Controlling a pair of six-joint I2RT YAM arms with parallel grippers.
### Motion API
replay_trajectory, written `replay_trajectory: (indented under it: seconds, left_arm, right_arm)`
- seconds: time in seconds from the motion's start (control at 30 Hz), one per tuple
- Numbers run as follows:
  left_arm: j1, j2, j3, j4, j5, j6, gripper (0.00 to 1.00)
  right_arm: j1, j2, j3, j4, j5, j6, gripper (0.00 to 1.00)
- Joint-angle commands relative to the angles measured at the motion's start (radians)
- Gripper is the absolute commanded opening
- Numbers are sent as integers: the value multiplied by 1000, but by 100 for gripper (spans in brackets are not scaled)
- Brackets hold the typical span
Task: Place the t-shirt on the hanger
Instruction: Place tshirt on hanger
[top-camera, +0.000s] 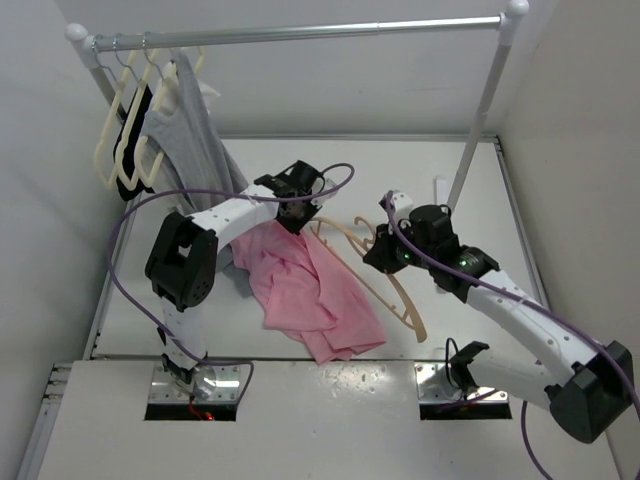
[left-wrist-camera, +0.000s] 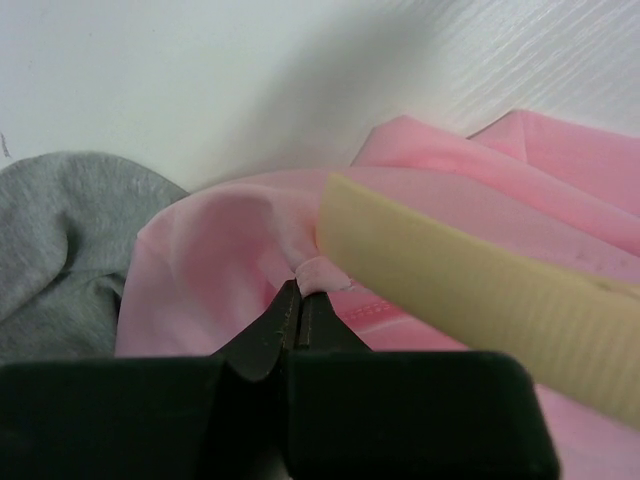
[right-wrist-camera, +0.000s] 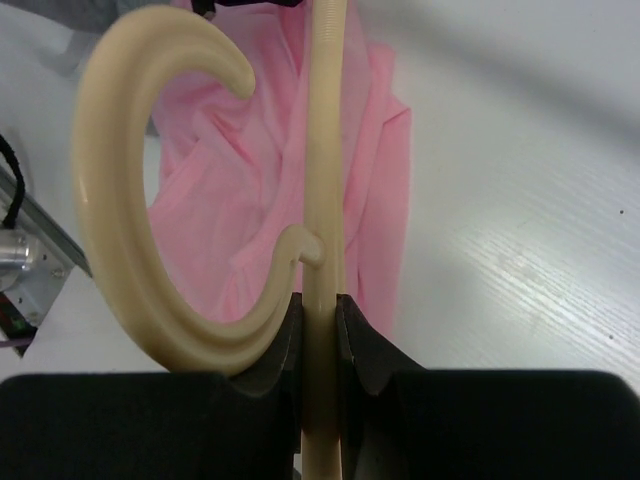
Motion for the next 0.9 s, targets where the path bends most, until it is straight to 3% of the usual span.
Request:
replay_trajectory:
  seconds: [0.0,0.1,0.37,0.67,0.87]
  left_arm:
    - [-10,-25,28,-1,19,-11,0]
    - [-10,-25,49,-1,19,-11,0]
    - [-1,21,58,-1,-36,7,0]
    - [-1,48,101,-1,-25,-22,0]
    - [-1,38,112,-1,-14,-42,0]
  right_arm:
    - [4,64,-3,109,10,-11,0]
    - [4,89,31,100,-13,-20,0]
    - [4,-66,31,-18,73,-30,0]
    - [13,-75,40,51,-131,58,0]
    - [13,-34,21,51,-131,45,0]
